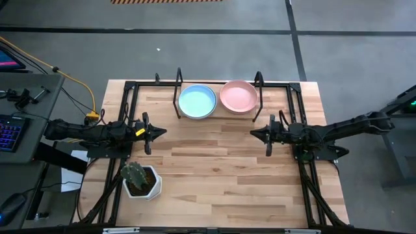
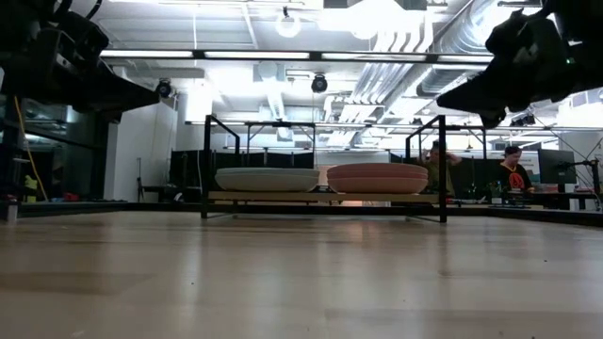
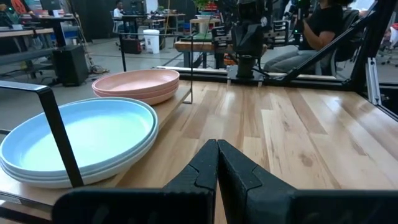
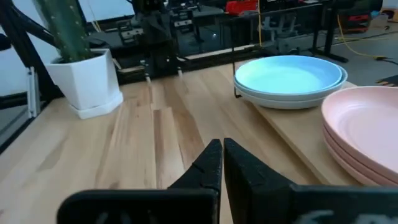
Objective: Place and stack plates onto a shelf
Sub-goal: Return to Home Position
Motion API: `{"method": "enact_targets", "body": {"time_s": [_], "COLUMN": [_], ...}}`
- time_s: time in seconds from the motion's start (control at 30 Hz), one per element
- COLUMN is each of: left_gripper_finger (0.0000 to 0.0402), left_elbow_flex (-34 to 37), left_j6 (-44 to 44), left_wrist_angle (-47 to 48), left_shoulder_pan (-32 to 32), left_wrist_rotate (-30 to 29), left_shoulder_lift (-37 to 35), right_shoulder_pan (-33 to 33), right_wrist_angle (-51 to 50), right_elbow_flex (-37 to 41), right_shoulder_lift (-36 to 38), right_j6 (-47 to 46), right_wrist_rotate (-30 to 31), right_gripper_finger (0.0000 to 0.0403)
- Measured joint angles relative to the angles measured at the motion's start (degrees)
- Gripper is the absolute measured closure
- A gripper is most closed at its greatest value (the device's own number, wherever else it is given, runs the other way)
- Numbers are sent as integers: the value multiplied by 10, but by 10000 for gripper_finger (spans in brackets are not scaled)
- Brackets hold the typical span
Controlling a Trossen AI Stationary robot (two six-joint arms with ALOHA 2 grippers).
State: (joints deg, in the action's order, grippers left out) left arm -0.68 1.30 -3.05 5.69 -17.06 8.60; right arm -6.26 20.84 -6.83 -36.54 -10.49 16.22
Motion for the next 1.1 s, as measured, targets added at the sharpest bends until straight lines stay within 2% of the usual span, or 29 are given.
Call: {"method": "enact_targets", "body": {"time_s": [0.2,0.5,0.63,0.77,1.1], "left_gripper_finger": [402,401,401,401,401], "left_elbow_flex": [0,0,0,0,0], "left_j6": [-7,-9,-9,-9,-9], "left_wrist_angle": [0,0,0,0,0], "left_shoulder_pan": [0,0,0,0,0], "left_wrist_rotate": [0,0,0,0,-1], "left_shoulder_lift": [0,0,0,0,0], "right_shoulder_pan": [3,2,-5,-21,-25], "right_wrist_angle": [-44,-165,-161,-66,-89], "right_elbow_flex": [2,2,5,63,58], "right_shoulder_lift": [29,155,181,183,190], "right_j6": [11,-21,-12,-1,44], "right_wrist_rotate": [-2,1,1,-2,-7], "right_gripper_finger": [403,403,403,403,403]}}
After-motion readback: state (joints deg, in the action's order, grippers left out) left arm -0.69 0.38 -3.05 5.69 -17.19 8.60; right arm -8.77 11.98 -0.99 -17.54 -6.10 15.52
